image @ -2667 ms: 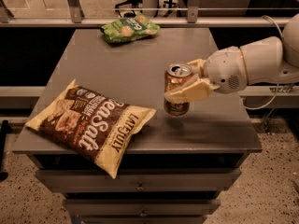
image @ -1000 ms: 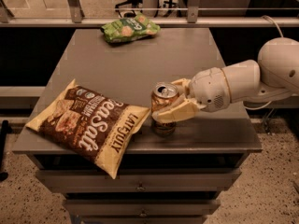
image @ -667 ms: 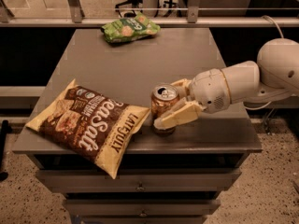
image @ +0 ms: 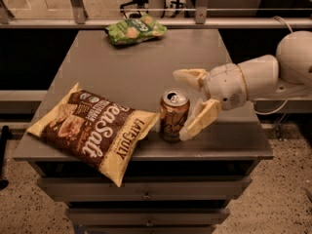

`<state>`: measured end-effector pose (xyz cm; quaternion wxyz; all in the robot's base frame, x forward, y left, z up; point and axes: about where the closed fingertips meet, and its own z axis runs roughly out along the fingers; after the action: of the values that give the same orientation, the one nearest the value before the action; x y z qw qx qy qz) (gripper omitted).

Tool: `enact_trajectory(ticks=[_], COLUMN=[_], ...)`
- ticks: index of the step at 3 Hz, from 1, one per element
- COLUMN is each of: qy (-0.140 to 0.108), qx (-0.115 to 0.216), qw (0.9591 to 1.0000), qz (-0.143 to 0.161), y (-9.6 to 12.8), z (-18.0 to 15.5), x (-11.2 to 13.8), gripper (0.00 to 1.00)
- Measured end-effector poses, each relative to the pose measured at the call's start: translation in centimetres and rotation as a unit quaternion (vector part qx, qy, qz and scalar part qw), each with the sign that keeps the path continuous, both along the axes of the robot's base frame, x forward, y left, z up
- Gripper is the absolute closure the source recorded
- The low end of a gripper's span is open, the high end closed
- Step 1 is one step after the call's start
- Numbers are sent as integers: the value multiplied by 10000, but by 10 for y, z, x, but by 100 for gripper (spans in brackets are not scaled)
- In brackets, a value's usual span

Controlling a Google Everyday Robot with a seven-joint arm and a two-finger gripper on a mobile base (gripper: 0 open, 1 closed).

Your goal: Move orange can near brown chip bag

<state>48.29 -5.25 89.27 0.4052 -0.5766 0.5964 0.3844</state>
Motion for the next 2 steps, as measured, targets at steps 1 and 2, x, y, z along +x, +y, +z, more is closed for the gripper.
enact_trajectory(ticks=[1,2], qy=[-524,-1191], qx=[-105,-131], qw=[9980,9859], qz=[-340,-1168], y=[-38,-98], z=[39,96], x=[23,54], gripper=[0,0])
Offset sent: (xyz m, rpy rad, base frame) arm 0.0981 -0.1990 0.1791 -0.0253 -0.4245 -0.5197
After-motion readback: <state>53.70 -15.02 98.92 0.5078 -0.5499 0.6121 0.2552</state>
